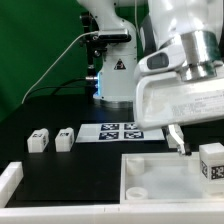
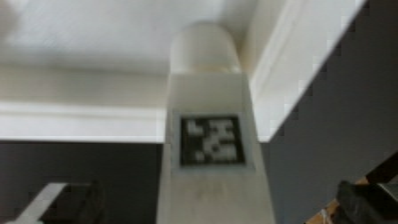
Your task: Assemble one leg
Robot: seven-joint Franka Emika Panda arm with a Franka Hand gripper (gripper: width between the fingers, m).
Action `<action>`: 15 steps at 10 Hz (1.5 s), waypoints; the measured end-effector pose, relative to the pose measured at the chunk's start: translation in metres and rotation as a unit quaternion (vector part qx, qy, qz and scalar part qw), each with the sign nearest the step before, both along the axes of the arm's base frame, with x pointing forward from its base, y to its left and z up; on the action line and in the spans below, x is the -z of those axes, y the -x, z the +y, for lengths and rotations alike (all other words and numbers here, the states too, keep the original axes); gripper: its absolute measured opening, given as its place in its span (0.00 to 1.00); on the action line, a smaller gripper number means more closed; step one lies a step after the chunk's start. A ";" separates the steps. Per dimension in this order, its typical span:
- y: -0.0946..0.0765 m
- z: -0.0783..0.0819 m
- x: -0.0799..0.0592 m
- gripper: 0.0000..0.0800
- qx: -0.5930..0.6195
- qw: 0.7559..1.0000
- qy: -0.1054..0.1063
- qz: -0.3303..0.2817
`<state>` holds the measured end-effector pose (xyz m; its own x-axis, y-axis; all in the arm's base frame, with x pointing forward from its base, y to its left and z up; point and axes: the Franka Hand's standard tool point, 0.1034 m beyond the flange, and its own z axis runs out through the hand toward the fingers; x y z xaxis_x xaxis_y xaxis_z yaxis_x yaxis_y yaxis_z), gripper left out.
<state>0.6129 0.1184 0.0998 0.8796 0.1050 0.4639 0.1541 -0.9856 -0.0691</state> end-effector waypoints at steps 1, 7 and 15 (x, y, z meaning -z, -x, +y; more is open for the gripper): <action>-0.003 0.001 -0.007 0.81 -0.001 1.000 -0.001 0.007; -0.005 0.006 0.007 0.81 -0.022 0.964 0.001 0.265; -0.021 -0.010 0.011 0.64 -0.029 0.971 0.003 0.236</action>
Offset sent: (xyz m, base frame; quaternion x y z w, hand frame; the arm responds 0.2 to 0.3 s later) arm 0.0194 -0.0111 -0.0041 -0.0161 -0.2669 0.0164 0.9635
